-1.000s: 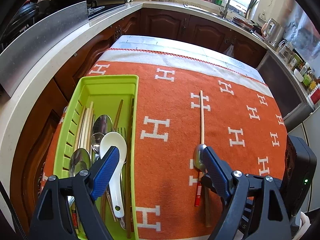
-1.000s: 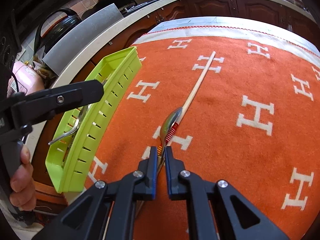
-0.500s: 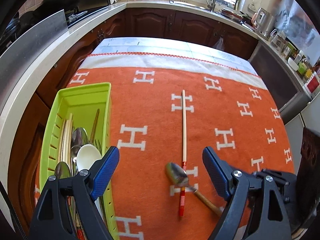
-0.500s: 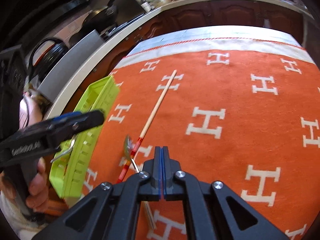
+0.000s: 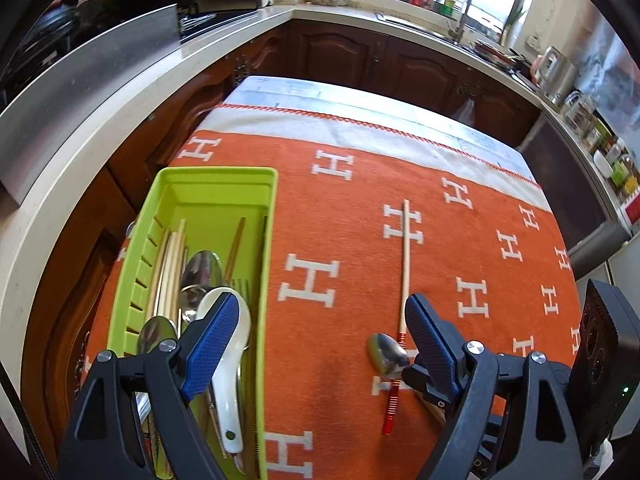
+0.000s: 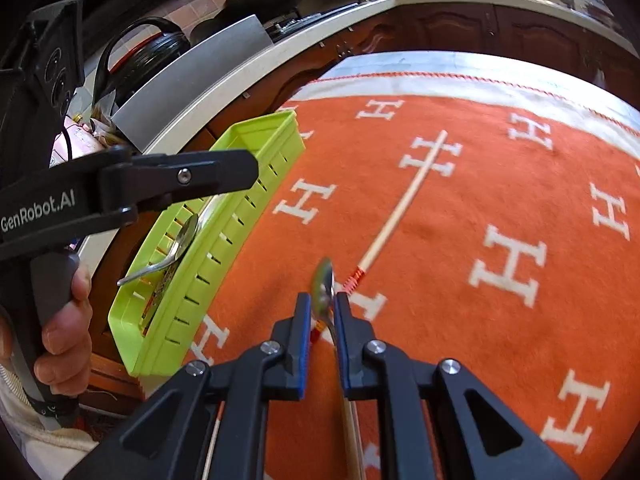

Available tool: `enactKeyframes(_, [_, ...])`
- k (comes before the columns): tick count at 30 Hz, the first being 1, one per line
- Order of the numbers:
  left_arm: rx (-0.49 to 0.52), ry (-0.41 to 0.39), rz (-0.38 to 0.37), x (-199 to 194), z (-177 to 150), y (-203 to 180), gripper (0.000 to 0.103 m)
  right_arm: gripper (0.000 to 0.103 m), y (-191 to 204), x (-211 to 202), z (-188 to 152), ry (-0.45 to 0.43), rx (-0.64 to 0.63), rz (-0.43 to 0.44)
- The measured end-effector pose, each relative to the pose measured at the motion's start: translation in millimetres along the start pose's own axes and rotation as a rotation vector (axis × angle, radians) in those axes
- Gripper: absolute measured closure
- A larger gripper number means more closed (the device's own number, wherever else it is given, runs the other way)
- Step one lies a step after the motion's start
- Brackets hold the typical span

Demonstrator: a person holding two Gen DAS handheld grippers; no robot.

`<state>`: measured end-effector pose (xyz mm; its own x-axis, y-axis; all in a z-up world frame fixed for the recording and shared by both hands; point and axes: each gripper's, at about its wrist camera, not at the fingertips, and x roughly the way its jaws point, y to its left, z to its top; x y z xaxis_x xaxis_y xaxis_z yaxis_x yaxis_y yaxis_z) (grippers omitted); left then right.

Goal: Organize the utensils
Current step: 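Close the right tool on the steel spoon lying on the chopstick, then lift the spoon with the right tool while the left tool grasps the red-banded chopstick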

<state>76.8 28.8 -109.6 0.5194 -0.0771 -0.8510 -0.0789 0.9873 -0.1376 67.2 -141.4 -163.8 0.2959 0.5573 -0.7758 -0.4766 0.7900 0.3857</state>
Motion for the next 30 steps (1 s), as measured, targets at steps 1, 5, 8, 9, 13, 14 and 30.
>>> enactKeyframes(1, [-0.008, 0.001, 0.002, 0.4, 0.1, 3.0, 0.019, 0.091, 1.9, 2.0, 2.4, 0.0, -0.011, -0.004])
enactKeyframes(5, [-0.03, 0.001, 0.004, 0.9, -1.4, 10.8, 0.019, 0.091, 7.2, 14.4, 8.0, 0.025, -0.043, -0.026])
enactKeyframes(8, [-0.036, 0.003, 0.006, 1.6, -3.3, 14.5, 0.019, 0.091, 10.1, 18.4, 9.2, 0.016, -0.07, -0.042])
enactKeyframes(9, [-0.038, 0.005, 0.006, 2.0, -3.6, 15.0, 0.019, 0.091, 11.4, 19.4, 9.7, 0.015, -0.081, -0.054])
enactKeyframes(13, [-0.045, 0.004, 0.001, 1.6, -4.2, 16.8, 0.019, 0.077, 15.5, 23.2, 9.2, 0.035, -0.123, -0.086])
enactKeyframes(14, [-0.045, 0.001, 0.001, 0.8, -4.1, 17.4, 0.019, 0.075, 17.2, 22.9, 8.7, 0.032, -0.141, -0.087])
enactKeyframes(30, [-0.098, 0.015, 0.014, -0.9, -13.3, 36.8, 0.019, 0.074, 38.0, 26.2, -15.3, 0.047, -0.368, -0.204])
